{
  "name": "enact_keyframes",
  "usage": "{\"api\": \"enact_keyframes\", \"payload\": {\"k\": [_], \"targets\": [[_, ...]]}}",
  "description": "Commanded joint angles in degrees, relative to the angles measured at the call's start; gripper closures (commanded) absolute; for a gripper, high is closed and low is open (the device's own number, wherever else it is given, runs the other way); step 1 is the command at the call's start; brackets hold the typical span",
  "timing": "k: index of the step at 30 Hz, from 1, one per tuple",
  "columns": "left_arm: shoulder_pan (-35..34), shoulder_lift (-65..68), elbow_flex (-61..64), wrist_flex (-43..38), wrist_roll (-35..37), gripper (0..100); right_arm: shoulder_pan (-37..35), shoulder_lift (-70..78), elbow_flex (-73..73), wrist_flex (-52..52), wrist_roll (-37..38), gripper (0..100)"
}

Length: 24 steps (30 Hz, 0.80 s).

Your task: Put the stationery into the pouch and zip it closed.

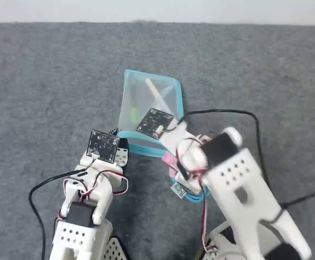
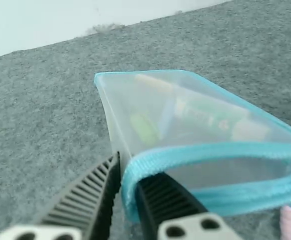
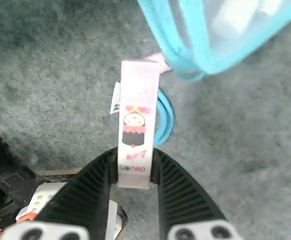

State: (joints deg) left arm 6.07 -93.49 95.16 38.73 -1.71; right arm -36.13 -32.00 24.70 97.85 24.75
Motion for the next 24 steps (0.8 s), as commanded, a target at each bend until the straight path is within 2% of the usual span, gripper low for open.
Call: {"api": "enact_keyframes", "payload": {"k": [1, 5, 18, 21, 24], "targets": [[0.62, -0.88, -1.10, -2.20, 0.88, 99, -1.10, 6.11, -4.40, -2.95, -0.97, 99.2], [0.62, -0.88, -1.10, -2.20, 0.88, 99, -1.10, 14.29, -10.29, -4.09, -2.73, 99.2], [0.79, -0.88, -1.10, -2.20, 0.79, 99, 0.31, 42.07, -38.33, -3.30, -15.74, 99.2], [2.29, -0.88, -1.01, -2.20, 0.79, 99, 2.07, 46.64, -47.82, 0.04, -19.16, 99.0], [4.66, -0.88, -0.84, -2.20, 0.79, 99, 2.77, 50.42, -57.23, 4.53, -19.52, 98.8]]}}
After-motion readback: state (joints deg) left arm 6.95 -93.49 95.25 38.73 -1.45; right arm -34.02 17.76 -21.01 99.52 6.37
